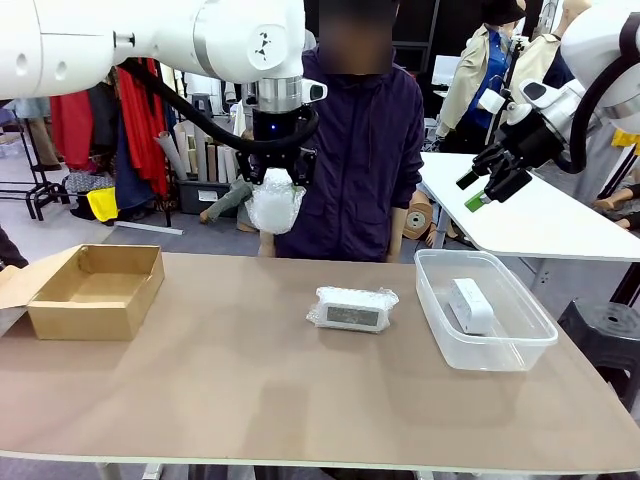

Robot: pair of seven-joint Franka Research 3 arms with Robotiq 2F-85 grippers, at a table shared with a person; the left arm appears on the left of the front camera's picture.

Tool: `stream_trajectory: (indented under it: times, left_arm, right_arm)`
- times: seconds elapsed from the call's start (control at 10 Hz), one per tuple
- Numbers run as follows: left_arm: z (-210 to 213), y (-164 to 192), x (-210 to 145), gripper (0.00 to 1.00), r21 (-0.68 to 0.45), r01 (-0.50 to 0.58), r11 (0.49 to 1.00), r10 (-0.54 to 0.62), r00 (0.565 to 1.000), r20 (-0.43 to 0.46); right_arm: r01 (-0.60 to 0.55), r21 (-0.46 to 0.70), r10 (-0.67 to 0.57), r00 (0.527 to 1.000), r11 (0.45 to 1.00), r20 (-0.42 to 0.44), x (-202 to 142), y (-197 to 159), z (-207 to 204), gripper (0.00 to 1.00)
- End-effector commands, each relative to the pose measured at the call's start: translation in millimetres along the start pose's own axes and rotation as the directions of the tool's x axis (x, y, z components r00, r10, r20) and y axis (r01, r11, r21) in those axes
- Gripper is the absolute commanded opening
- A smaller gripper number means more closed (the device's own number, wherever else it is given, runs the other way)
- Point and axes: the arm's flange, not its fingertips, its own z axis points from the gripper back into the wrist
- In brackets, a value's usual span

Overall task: Separate and place wrapped and unwrapped clocks.
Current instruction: Pick up the Digital clock indicated by the person.

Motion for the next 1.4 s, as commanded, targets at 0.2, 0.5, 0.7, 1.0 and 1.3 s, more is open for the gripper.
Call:
stream_trajectory:
  times: [0.2,0.5,0.7,1.0,1.3]
  left_arm:
    - [13.3,2.1,1.9,0.00,-0.026,0.012,1.000,-0.011,1.000,0.014]
    - [5.1,0.2,0.6,0.00,-0.006,0.000,1.000,0.000,1.000,0.010]
    - [5.1,0.2,0.6,0.00,-0.006,0.000,1.000,0.000,1.000,0.010]
    - [5.1,0.2,0.6,0.00,-0.006,0.000,1.000,0.000,1.000,0.010]
    - [5.1,0.2,0.6,0.00,-0.006,0.000,1.000,0.000,1.000,0.010]
  right_arm:
    - [-0.004,0.004,0.004,1.000,1.000,0.003,1.8,-1.1,2.2,1.00]
    - [-0.004,0.004,0.004,1.000,1.000,0.003,1.8,-1.1,2.2,1.00]
    - [-0.004,0.004,0.004,1.000,1.000,0.003,1.8,-1.1,2.2,1.00]
    - [-0.004,0.004,0.004,1.000,1.000,0.003,1.8,-1.1,2.2,1.00]
    - [-0.004,0.004,0.004,1.000,1.000,0.003,1.8,-1.1,2.2,1.00]
